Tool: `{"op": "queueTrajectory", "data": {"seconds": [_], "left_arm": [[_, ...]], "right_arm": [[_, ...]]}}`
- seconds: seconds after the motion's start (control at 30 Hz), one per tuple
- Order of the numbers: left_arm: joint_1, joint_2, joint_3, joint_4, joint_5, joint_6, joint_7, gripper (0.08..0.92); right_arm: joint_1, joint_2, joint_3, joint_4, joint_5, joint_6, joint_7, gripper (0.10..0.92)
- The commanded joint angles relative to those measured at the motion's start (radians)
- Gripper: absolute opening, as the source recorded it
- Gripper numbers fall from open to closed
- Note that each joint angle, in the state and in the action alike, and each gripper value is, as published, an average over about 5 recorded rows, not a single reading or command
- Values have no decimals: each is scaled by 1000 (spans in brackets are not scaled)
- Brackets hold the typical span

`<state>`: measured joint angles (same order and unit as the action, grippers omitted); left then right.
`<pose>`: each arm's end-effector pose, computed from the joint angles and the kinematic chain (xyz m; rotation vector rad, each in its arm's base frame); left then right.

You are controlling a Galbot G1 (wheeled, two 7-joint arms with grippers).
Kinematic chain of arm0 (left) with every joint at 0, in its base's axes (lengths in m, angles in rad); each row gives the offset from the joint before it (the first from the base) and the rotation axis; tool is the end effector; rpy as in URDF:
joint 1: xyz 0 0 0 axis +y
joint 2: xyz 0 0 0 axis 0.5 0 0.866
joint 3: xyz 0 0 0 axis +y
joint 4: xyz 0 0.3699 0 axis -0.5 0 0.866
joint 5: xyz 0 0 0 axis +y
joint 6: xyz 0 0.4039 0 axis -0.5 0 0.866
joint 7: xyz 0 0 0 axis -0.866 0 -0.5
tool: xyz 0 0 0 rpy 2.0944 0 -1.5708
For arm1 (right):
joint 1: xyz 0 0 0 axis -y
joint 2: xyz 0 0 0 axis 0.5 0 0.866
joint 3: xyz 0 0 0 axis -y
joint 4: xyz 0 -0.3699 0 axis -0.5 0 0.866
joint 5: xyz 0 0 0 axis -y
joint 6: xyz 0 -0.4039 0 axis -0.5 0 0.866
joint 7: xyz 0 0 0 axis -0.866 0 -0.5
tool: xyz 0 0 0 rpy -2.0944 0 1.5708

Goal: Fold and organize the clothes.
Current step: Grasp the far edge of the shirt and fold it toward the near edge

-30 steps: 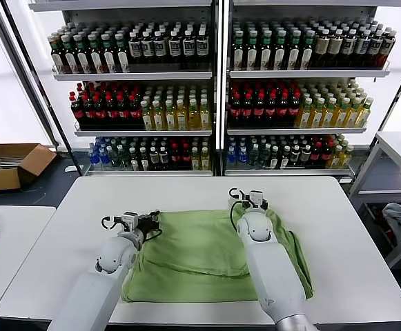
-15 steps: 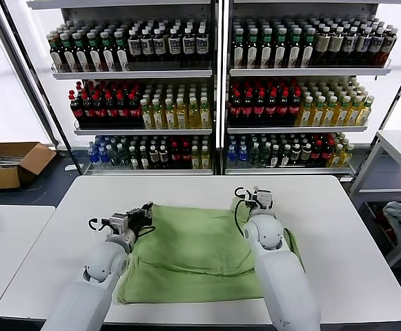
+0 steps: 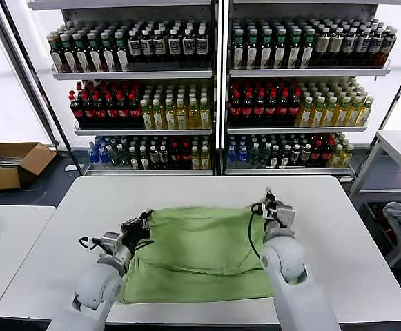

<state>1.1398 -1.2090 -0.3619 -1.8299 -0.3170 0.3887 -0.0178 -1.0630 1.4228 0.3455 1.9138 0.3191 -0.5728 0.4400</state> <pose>0.3586 0.0355 -0.3059 -0.3074 -2.8361 -0.0874 0.3705 0.0321 -0.2473 -0.1997 -2.8237 -0.0801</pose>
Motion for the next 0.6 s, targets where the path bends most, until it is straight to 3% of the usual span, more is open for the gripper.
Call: {"op": "queueTrajectory", "data": {"seconds": [0.03, 0.6], "left_arm": [[218, -20, -50, -113, 69, -22, 8, 89], [342, -61, -48, -166, 159, -18, 19, 89]], "right_arm": [[-309, -14, 35, 229, -2, 9, 2, 110], [-446, -55, 90, 206, -3, 41, 18, 110]]}}
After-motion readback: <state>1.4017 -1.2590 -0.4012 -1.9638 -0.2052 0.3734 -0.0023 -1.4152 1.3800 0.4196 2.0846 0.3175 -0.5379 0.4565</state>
